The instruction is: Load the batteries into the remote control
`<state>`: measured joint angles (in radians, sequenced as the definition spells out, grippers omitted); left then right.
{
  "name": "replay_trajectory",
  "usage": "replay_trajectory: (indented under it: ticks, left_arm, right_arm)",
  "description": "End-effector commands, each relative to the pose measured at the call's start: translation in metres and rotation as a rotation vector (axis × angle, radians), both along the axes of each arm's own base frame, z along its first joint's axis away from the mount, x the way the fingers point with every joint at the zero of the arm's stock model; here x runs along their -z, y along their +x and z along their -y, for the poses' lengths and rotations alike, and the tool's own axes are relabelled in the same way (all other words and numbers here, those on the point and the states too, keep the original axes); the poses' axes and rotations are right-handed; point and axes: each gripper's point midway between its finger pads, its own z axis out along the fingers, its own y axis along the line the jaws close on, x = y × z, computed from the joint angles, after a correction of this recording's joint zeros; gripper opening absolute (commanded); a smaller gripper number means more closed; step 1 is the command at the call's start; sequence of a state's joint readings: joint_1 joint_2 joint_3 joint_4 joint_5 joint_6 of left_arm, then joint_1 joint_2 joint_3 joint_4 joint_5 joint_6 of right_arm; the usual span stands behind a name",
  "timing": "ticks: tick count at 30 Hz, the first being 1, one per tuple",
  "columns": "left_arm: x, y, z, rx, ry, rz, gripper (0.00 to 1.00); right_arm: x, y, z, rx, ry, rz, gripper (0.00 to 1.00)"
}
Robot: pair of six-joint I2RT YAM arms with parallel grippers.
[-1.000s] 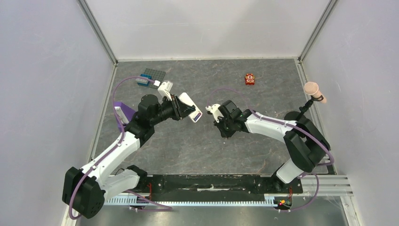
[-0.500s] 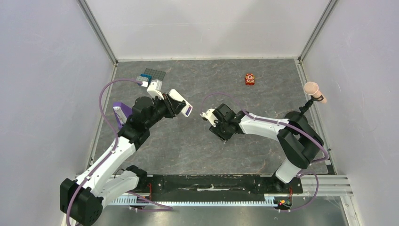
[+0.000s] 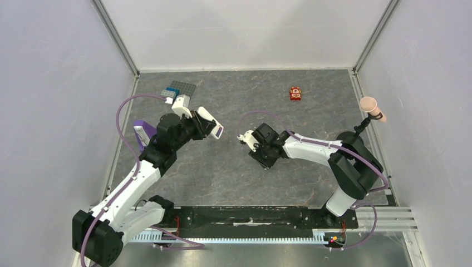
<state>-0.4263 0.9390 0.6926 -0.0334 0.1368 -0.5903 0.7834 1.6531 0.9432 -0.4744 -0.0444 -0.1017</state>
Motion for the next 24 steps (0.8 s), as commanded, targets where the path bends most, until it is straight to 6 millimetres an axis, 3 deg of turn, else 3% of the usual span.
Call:
replay_trajectory:
  ticks: [1,4,7,11,17,20,24]
  left_arm:
    - [-0.008,0.01,-0.009,-0.059,0.002,0.003,0.02]
    - [-0.005,0.012,-0.009,-0.064,-0.002,-0.011,0.02]
    - [-0.002,0.013,-0.009,-0.07,-0.005,-0.026,0.02]
    - [0.003,0.012,-0.004,-0.042,-0.007,-0.055,0.02]
    - [0.018,-0.003,0.026,0.15,-0.035,-0.161,0.02]
    - [0.022,-0.02,0.053,0.343,-0.093,-0.219,0.02]
    - [0.031,-0.035,0.073,0.499,-0.149,-0.288,0.02]
  right_arm:
    - [0.012,-0.02,0.017,-0.012,-0.078,-0.084,0.32]
    - [0.014,-0.022,0.018,-0.014,-0.081,-0.088,0.28]
    - [0.013,-0.019,0.015,-0.014,-0.072,-0.082,0.11]
    - [-0.003,-0.009,0.006,-0.015,-0.018,-0.02,0.07]
    - [-0.06,0.002,-0.016,-0.052,0.099,0.148,0.04]
    - [-0.088,-0.005,-0.029,-0.094,0.137,0.219,0.04]
    - [-0.12,-0.023,-0.043,-0.139,0.163,0.305,0.05]
